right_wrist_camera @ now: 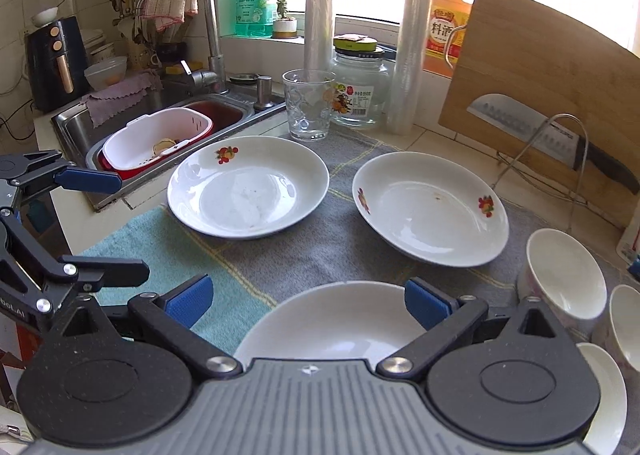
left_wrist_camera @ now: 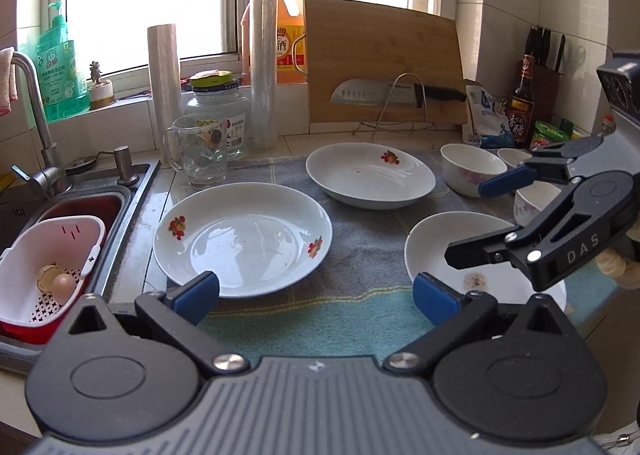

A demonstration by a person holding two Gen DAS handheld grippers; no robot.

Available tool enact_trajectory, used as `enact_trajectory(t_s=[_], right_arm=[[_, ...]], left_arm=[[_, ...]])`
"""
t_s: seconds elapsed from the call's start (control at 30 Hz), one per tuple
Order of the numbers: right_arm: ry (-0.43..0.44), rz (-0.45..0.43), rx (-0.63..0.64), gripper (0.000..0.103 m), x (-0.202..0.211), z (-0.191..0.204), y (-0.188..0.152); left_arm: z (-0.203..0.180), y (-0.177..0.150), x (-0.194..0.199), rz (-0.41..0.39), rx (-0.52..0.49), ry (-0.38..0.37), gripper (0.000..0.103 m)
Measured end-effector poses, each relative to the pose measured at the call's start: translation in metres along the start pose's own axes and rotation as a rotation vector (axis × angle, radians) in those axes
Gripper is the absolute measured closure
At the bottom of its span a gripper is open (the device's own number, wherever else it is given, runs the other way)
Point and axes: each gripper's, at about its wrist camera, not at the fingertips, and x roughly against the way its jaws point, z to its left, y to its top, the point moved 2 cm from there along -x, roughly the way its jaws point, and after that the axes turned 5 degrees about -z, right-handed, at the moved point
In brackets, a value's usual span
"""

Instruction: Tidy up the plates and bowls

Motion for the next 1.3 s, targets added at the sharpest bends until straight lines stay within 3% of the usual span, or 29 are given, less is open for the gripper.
enact_trajectory(t_s=[0.17,0.37,0.6,1.1,1.3], right_arm=[[-0.036,0.009,-0.029,0.0,0.03,-0.014,-0.031],[-0.062,0.014,-0.053,0.0,0.058,-0.028,-0.061],[-0.002,0.033,-0.064,0.0,0.076,-0.038,-0.092],[0.052,0.077,-0.006,0.0,0.043,-0.046,-0.128],[0.052,0.067,0.039,0.0,0.034,-0.044,-0.123]], left_arm=[[-0.024,-0.004,0.001,0.002,0.035,-0.014,0.001],[-0.05,-0.006,0.0,0.021,0.011,0.023,0.001],[-0.067,-0.008,0.003,0.045,0.029,0.034,0.001],[-0.078,-0.007,0.014,0.107,0.078,0.105,0.001],[-0.079,-0.003,-0.003,0.124,0.033,0.053,0.001]])
